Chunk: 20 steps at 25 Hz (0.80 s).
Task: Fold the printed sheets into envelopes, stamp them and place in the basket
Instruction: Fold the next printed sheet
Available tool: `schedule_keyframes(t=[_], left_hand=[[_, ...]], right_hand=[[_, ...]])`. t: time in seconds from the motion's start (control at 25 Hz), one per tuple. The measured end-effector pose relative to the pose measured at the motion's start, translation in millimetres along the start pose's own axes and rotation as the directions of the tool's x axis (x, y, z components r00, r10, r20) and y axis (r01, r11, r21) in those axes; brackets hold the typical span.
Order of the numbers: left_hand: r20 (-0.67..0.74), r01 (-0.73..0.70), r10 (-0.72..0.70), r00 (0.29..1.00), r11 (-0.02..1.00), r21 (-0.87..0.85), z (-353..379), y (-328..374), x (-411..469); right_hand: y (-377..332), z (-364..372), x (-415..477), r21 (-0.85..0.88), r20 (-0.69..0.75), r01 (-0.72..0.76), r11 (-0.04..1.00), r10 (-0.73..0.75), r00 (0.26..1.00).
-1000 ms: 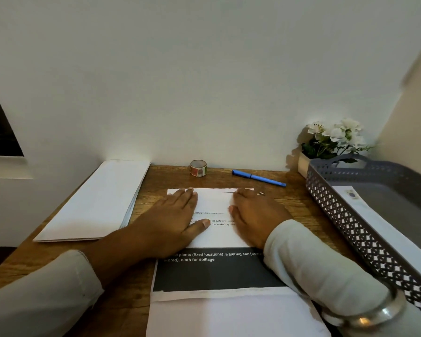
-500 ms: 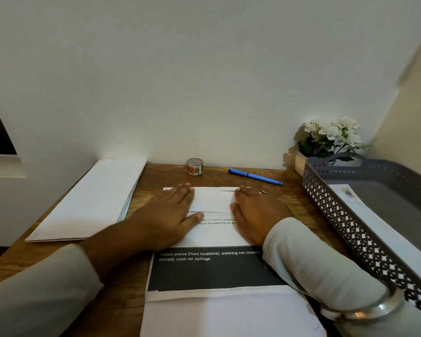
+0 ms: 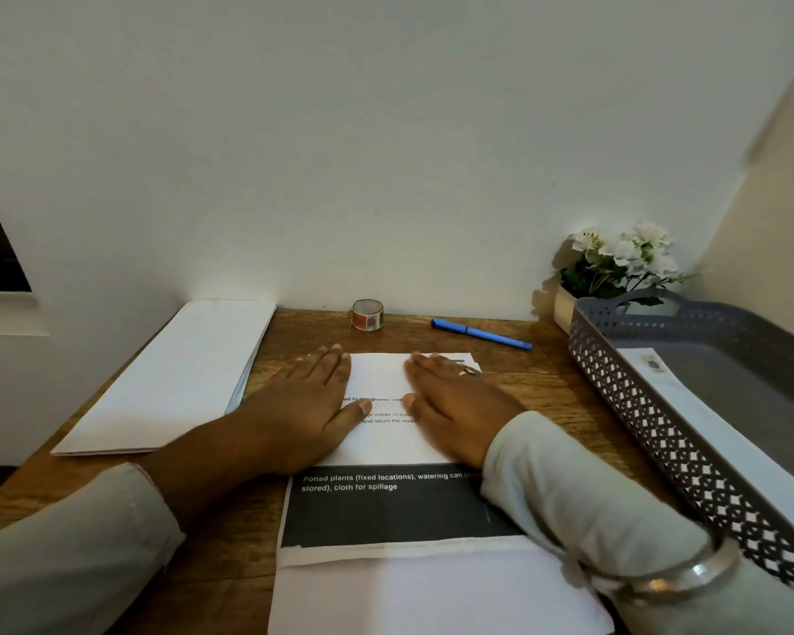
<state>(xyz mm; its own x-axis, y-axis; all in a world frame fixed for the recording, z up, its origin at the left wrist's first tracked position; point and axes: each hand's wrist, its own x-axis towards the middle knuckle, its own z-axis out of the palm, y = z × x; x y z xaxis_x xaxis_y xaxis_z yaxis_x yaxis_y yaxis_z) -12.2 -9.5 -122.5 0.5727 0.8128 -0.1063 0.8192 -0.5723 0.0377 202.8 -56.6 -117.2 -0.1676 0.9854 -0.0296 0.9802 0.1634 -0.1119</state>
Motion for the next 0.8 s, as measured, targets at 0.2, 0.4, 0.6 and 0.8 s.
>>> schedule_keyframes(t=[0.2, 0.4, 0.6, 0.8], left_hand=[[0.01, 0.002, -0.002, 1.0, 1.0, 0.007, -1, -1, 0], [-0.01, -0.012, 0.013, 1.0, 0.999, 0.045, -5, -1, -1], [-0.025, -0.03, 0.031, 0.999, 0.998, 0.051, -8, -1, 0], [-0.189, -0.102, 0.068, 0.98, 0.979, -0.177, -16, -11, 4]], right_hand=[[40, -22, -4, 0.023, -0.067, -0.21, 0.977, 0.211, 0.975], [43, -28, -1, 0.184, -0.074, -0.205, 0.961, 0.222, 0.972], [41, -28, 2, 0.335, -0.026, -0.224, 0.915, 0.247, 0.969], [45, -23, 2, 0.653, -0.187, -0.045, 0.756, 0.219, 0.958]])
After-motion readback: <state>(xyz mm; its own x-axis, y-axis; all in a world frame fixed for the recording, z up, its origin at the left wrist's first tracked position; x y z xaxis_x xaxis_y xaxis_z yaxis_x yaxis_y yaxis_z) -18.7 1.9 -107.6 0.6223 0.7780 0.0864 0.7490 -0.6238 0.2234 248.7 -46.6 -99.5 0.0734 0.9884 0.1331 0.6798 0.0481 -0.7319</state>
